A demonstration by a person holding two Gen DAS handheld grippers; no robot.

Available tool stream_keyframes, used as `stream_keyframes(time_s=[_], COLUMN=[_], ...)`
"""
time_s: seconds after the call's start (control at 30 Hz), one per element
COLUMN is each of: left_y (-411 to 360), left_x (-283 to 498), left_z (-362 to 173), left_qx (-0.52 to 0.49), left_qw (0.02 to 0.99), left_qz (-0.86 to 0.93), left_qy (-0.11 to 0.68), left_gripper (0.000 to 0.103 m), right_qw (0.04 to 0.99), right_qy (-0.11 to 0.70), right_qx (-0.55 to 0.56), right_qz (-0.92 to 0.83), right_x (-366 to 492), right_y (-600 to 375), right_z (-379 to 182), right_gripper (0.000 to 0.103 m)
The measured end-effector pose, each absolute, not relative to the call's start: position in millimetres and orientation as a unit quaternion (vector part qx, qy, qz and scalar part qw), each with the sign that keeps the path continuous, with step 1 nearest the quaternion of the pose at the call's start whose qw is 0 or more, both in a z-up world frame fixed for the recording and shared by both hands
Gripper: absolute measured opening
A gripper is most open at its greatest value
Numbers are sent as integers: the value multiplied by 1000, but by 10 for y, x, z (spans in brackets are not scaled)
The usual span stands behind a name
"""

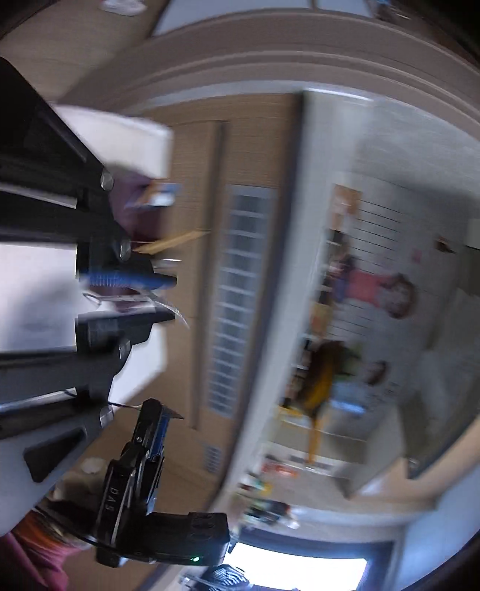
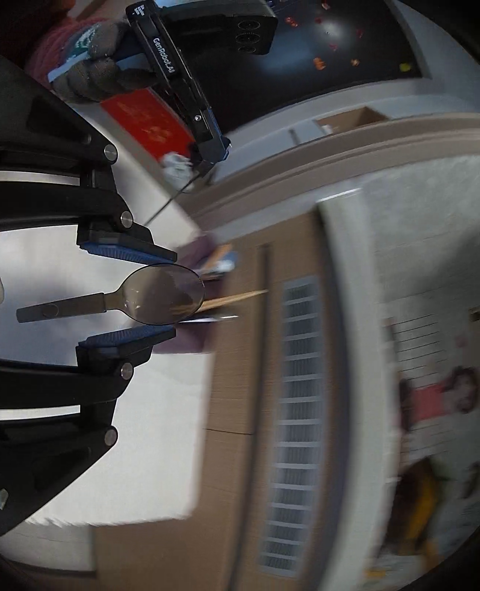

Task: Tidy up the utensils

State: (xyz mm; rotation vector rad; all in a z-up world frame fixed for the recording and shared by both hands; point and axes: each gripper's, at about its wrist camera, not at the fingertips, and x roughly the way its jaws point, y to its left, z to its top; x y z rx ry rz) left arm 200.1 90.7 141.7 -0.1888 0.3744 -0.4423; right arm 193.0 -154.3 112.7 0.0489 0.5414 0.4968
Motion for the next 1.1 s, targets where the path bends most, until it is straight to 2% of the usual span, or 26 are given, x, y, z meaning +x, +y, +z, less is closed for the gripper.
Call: stream_keyframes(time_s=[0.13, 0.27, 0.57, 0.93, 1.03, 1.1], left_y=[1077, 1217, 1387, 1504, 1485, 1421], left_x=[2253, 2535, 2880, 2729, 2670, 2613], left_z=[1855, 1903, 1175, 359, 210, 124], left_qx=[-89, -97, -130, -154, -144, -131], left_qw=[966, 962, 945, 938, 940, 941], left_qz=[-198, -202, -182, -111, -92, -86], left_qy=[142, 159, 238, 290, 296, 300], left_gripper=[9, 7, 7, 9, 19, 31], right_qw=[958, 961, 955, 956, 943, 932], right_qy=[189, 170, 204, 207, 250, 283], right_qx=[14, 7, -3, 31, 43, 54], right_qz=[216, 219, 215, 207, 214, 219], right_x=[2103, 2311, 2659, 3167, 3313, 3344], right_y=[-1323, -1197, -1152, -970, -980, -1019], right_z=[1770, 2022, 1770, 1243, 996, 835], right_gripper=[31, 31, 31, 32, 32, 32])
